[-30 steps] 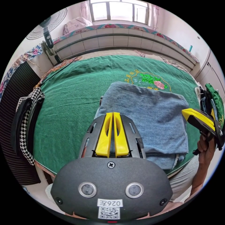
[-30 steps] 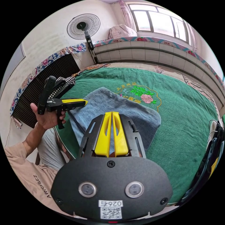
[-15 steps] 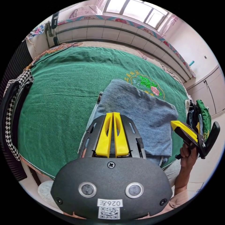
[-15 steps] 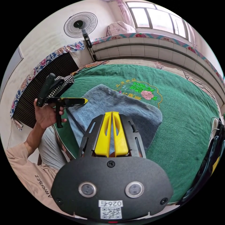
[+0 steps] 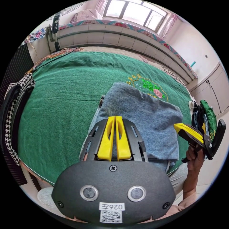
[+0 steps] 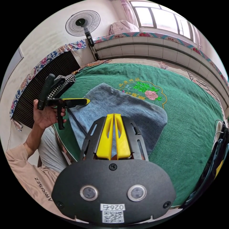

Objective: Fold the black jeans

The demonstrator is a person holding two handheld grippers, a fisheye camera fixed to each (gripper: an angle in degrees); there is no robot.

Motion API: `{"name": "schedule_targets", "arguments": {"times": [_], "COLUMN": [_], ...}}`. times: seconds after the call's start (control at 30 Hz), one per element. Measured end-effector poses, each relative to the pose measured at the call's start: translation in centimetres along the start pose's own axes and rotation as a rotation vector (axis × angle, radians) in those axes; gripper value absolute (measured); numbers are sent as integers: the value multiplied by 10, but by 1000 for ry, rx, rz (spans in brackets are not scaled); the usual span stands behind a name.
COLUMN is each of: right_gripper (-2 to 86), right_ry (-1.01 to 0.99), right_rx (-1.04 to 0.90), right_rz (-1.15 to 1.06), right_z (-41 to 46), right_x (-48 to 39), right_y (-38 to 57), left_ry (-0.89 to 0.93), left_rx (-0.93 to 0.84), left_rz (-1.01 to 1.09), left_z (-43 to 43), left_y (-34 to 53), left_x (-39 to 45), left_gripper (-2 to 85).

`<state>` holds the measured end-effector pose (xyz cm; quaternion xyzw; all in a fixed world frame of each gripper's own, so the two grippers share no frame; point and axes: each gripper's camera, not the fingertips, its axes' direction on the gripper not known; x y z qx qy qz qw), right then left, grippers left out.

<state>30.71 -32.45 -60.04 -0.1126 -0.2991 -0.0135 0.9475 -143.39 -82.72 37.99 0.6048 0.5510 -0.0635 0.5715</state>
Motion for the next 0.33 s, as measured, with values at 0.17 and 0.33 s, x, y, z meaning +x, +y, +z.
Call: {"name": "schedule_targets", "arguments": {"times": [0.17,0.33], "right_gripper": [-9,-9], "right_ry": [-9,-42], "right_rx": [0,12], "right_rz": [4,5], "right_z": [-7,-16], "right_x": [0,0], "right_y": [6,15], "left_ry": [-15,-42], "left_rx": [-25,-26], "left_rz": [49,55], "left_z": [1,1], "left_y": [-20,-41], "left_x": [20,42], "left_gripper": [-7,-7]}}
